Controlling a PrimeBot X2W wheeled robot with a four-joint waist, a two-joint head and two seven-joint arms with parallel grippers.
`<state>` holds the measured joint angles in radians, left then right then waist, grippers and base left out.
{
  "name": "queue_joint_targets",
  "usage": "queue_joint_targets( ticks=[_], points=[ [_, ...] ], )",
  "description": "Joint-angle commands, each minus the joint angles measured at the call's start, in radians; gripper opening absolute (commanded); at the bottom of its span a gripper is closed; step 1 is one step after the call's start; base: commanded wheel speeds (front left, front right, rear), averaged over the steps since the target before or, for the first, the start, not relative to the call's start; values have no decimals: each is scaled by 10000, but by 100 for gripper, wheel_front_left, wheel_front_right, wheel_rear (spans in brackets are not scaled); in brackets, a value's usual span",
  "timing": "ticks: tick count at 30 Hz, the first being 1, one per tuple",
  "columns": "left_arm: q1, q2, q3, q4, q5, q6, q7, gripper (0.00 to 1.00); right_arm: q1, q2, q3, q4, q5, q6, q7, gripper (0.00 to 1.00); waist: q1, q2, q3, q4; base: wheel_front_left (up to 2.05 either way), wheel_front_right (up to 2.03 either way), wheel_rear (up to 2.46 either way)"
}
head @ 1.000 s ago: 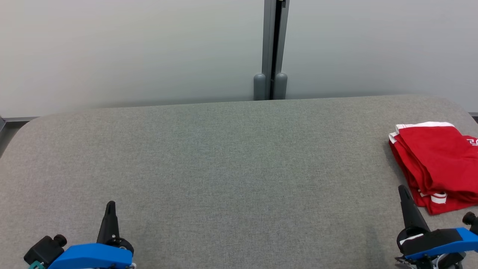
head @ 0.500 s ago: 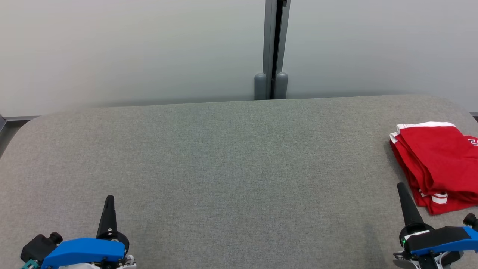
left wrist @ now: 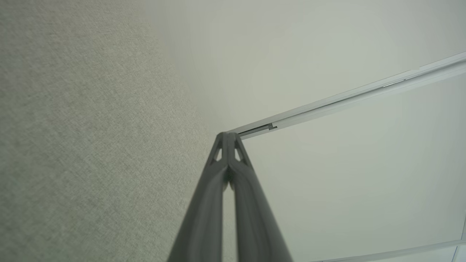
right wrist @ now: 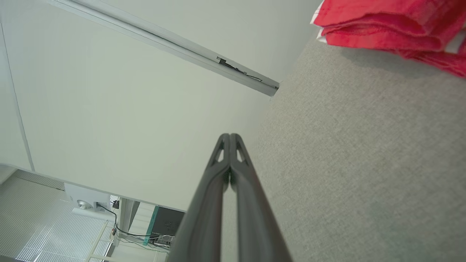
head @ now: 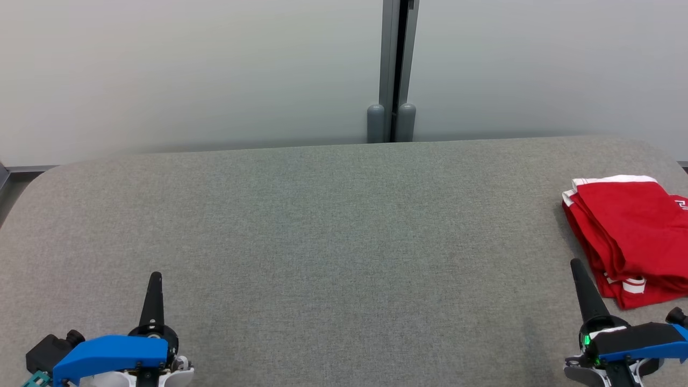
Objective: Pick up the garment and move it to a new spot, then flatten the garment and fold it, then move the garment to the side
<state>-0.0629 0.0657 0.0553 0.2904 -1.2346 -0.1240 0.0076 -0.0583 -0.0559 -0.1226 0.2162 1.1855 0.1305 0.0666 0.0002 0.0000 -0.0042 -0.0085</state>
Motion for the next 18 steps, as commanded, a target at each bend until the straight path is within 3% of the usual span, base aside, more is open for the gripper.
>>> queue_joint_targets(
  ticks=[1, 18],
  points=[
    [-195, 24, 96, -116, -219, -71, 74, 0, -261, 1, 9, -26, 273, 3, 47, 0, -1, 0, 2, 2, 0, 0, 0],
    [-320, -46, 283, -259, -1579, -87, 457, 0, -371, 25, 39, 94, 1802, 3, 216, 0, -1, 0, 26, 30, 0, 0, 0]
  ],
)
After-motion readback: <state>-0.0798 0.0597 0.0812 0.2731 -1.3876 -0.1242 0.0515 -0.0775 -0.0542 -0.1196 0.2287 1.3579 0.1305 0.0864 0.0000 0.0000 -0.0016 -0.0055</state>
